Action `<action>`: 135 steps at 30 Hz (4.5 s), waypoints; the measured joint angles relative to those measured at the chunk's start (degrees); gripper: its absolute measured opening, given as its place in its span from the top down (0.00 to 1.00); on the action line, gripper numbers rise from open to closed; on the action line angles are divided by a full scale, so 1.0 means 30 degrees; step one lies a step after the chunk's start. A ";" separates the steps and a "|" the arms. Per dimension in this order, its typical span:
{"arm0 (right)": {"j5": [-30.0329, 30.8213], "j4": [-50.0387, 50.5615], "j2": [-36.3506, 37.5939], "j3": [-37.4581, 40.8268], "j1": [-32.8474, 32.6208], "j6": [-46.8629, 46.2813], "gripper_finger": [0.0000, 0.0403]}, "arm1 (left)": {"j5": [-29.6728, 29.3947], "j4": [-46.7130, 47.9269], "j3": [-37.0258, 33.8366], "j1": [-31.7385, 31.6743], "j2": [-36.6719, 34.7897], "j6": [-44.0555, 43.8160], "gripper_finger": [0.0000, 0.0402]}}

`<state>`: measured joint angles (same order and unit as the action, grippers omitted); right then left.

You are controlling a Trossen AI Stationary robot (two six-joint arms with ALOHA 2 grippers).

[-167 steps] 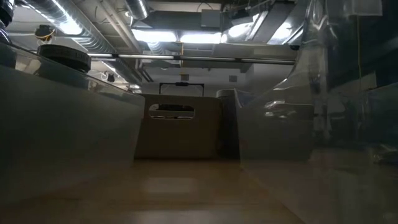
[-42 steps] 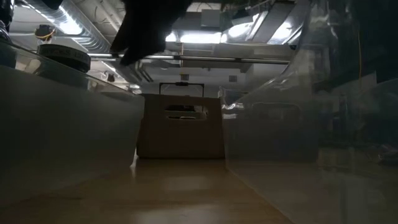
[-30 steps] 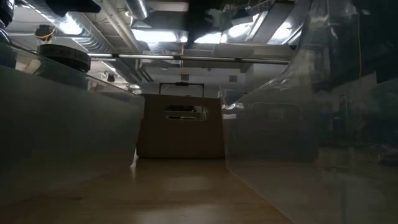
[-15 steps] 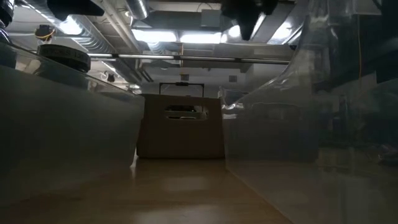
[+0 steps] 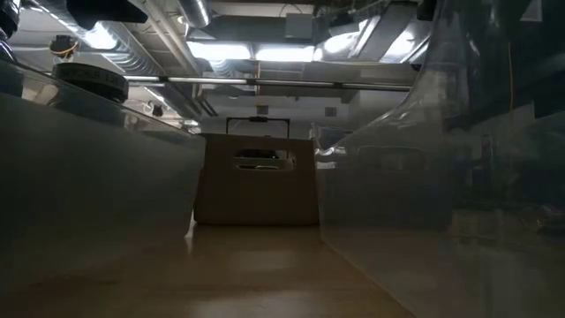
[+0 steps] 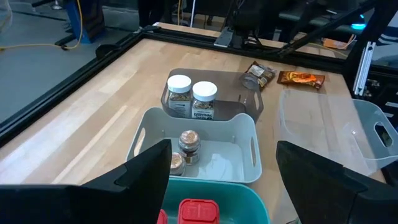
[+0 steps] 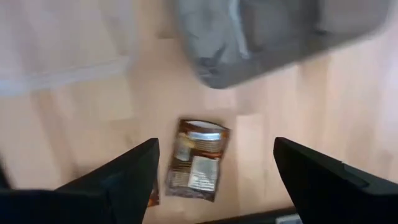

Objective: Sort spices by type
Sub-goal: Put the top orange seasoning pack into the right transparent bin

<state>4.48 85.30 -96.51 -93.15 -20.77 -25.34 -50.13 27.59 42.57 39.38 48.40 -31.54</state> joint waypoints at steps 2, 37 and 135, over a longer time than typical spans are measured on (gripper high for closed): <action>0.0424 0.0141 0.0357 0.0530 0.0024 -0.0830 0.21 | 0.0000 0.0006 0.0000 0.0000 0.0000 0.0003 0.32; -0.2862 -0.6905 1.3443 1.8331 -0.0214 -2.2732 0.21 | 0.0211 0.0160 0.0000 0.0000 0.0029 0.1650 0.32; -0.3413 -1.1505 0.7040 1.8261 -0.0185 -1.2799 0.99 | 0.1020 0.0095 0.0000 0.0000 0.0029 0.1776 0.32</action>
<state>-5.76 50.78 -75.40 -38.36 -21.32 -63.73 -47.07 27.88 42.57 39.38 48.49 -26.21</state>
